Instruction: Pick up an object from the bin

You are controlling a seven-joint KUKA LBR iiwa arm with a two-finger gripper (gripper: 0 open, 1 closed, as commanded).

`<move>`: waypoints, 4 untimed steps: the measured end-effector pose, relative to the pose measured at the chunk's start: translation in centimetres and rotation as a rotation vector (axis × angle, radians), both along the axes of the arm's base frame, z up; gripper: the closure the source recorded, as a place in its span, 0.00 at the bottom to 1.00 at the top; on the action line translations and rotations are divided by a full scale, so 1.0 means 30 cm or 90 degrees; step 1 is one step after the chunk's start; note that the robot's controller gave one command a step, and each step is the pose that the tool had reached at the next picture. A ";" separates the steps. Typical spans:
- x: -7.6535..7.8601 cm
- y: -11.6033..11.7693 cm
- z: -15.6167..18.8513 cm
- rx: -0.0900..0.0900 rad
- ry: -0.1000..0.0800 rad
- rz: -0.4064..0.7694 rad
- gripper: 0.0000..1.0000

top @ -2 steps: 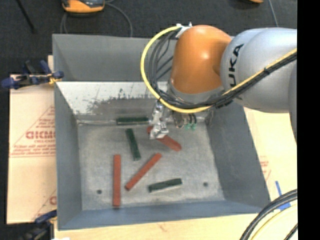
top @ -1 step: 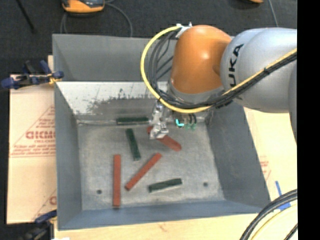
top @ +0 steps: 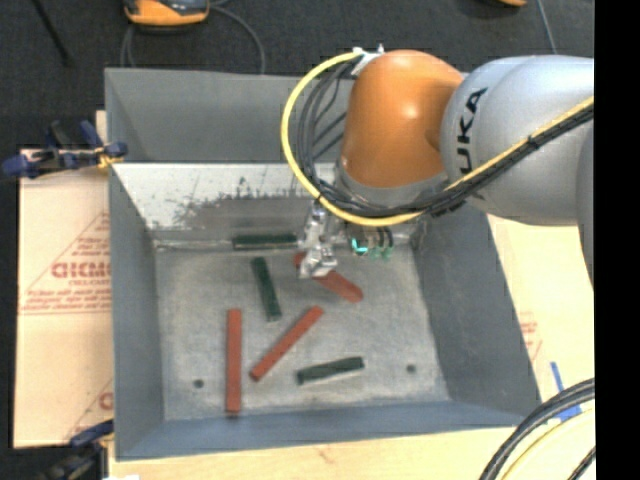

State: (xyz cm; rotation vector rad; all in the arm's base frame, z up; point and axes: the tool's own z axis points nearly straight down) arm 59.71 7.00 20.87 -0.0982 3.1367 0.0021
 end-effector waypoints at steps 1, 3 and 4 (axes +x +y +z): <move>-0.052 -0.003 -0.165 -0.001 -0.004 0.025 0.00; -0.129 0.023 -0.415 -0.002 -0.021 -0.008 1.00; -0.129 0.023 -0.415 -0.002 -0.021 -0.009 1.00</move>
Offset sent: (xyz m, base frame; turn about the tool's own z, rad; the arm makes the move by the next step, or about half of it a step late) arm -0.0266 0.0053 -0.0908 0.1381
